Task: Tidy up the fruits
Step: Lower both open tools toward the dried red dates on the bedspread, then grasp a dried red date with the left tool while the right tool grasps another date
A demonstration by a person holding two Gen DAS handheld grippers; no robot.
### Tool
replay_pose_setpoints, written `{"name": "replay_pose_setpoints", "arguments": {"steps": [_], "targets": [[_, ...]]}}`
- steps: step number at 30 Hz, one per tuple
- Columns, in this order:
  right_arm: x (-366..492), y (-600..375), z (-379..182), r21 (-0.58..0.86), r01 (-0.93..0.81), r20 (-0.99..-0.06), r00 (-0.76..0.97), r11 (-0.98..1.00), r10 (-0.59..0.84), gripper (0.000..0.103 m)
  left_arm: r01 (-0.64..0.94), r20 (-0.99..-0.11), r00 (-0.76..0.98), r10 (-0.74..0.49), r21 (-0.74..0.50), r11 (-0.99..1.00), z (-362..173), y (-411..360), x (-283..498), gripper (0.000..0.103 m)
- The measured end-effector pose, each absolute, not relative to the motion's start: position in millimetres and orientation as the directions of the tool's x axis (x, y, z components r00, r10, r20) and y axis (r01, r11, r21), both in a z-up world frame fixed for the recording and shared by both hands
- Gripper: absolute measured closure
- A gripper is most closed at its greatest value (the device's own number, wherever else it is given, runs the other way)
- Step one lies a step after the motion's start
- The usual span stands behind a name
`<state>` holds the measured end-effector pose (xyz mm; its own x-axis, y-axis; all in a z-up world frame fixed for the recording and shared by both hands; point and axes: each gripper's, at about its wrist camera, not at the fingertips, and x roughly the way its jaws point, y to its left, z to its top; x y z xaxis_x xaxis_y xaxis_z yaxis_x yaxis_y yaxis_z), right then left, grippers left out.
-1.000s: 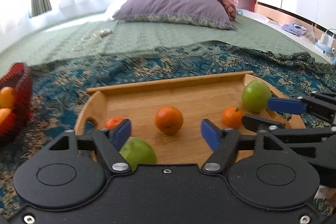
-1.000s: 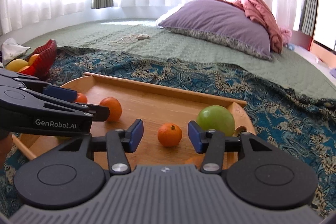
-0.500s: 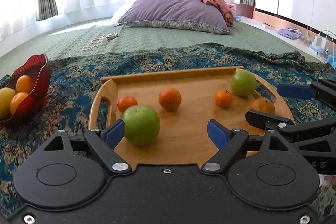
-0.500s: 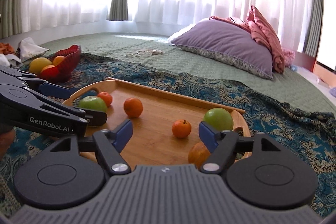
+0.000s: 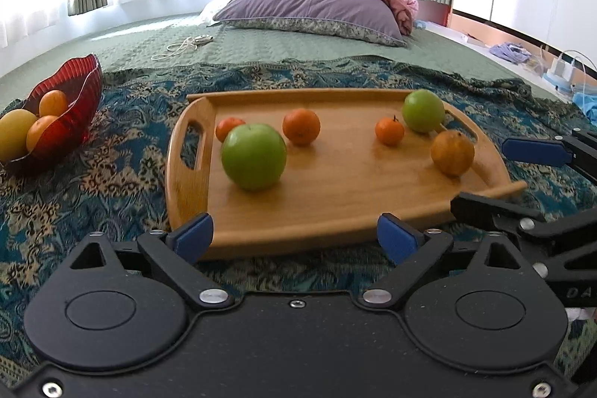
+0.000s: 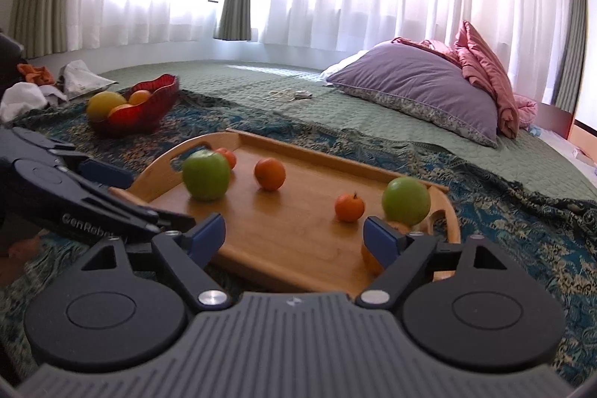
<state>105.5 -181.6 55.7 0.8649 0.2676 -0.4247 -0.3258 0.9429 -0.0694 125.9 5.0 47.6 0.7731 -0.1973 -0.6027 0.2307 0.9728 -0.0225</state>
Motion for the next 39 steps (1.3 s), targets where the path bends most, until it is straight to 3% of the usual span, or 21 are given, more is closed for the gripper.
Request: {"name": "replay_pose_setpoints", "arguments": {"steps": [14, 22, 27, 30, 39], "targets": [[74, -168, 20, -0.165, -0.432, -0.486, 0.818, 0.887, 0.308, 0.014, 0.3, -0.652, 0.714, -0.256, -0.046, 0.953, 31, 6, 97, 0.01], [75, -163, 14, -0.152, -0.461, -0.512, 0.793, 0.874, 0.329, 0.027, 0.389, -0.685, 0.654, -0.322, -0.061, 0.919, 27, -3, 90, 0.048], [75, -163, 12, -0.131, -0.474, -0.525, 0.778, 0.871, 0.345, 0.03, 0.403, -0.694, 0.628, -0.352, -0.097, 0.91, 24, -6, 92, 0.061], [77, -162, 11, -0.116, -0.476, -0.531, 0.771, 0.872, 0.35, 0.033, 0.406, -0.69, 0.628, -0.36, -0.104, 0.908, 24, -8, 94, 0.074], [84, -159, 11, -0.057, -0.478, -0.538, 0.754, 0.876, 0.376, 0.037, 0.404, -0.681, 0.636, -0.362, -0.106, 0.909, 27, -8, 97, 0.075]]}}
